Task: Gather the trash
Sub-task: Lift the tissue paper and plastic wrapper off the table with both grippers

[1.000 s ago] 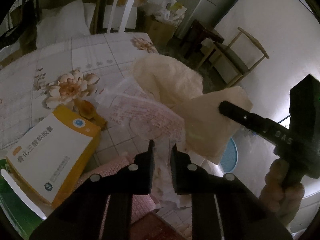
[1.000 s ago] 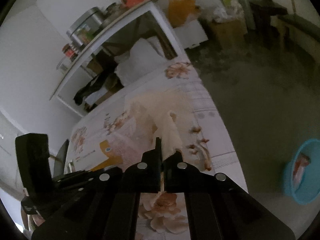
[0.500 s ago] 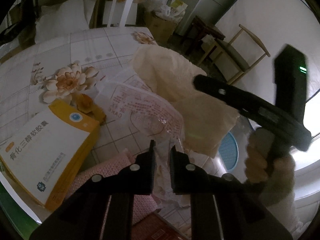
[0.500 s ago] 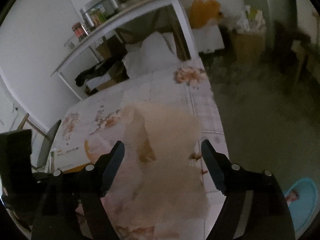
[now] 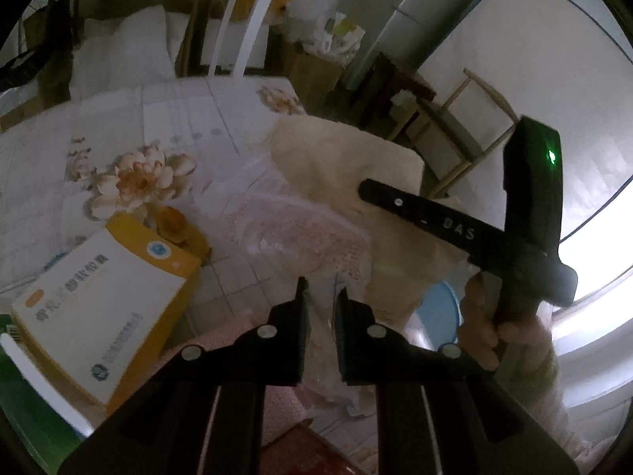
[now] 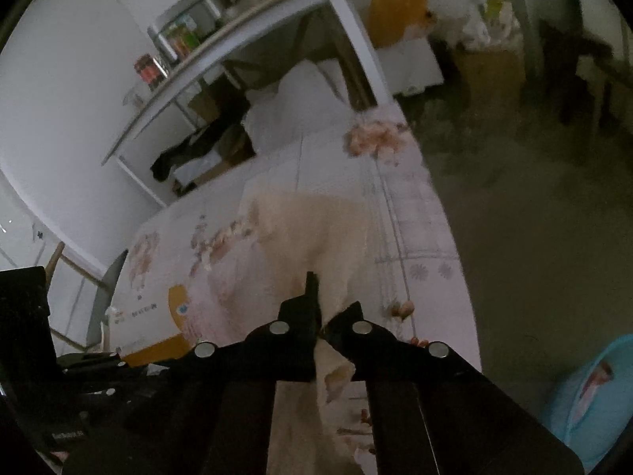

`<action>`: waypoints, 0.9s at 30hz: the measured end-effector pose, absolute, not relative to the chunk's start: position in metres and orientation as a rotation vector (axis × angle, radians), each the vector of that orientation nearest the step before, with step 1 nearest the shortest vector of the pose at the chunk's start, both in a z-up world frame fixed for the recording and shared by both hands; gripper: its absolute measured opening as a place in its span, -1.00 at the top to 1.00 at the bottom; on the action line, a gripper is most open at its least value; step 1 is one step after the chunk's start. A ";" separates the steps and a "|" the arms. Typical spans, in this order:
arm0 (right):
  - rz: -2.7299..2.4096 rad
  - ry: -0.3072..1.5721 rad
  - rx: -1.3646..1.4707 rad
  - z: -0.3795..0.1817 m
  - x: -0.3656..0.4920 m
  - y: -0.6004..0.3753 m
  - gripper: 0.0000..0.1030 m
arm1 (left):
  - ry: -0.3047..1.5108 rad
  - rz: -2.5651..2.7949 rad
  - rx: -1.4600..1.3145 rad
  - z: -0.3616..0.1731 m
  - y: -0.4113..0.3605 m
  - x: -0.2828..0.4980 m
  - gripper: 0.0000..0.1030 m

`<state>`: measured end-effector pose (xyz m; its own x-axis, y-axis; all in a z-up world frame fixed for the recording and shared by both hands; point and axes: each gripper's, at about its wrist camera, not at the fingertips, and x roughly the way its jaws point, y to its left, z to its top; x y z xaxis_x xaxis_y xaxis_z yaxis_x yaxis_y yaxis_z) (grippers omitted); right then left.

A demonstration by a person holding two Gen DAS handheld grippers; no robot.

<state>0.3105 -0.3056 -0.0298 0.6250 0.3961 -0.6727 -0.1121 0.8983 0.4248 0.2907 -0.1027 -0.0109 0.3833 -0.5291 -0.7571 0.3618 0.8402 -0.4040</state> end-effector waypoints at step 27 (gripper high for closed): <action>0.403 0.731 0.771 0.006 0.268 -0.362 0.94 | 0.886 -0.557 -0.191 0.038 -0.078 0.255 0.78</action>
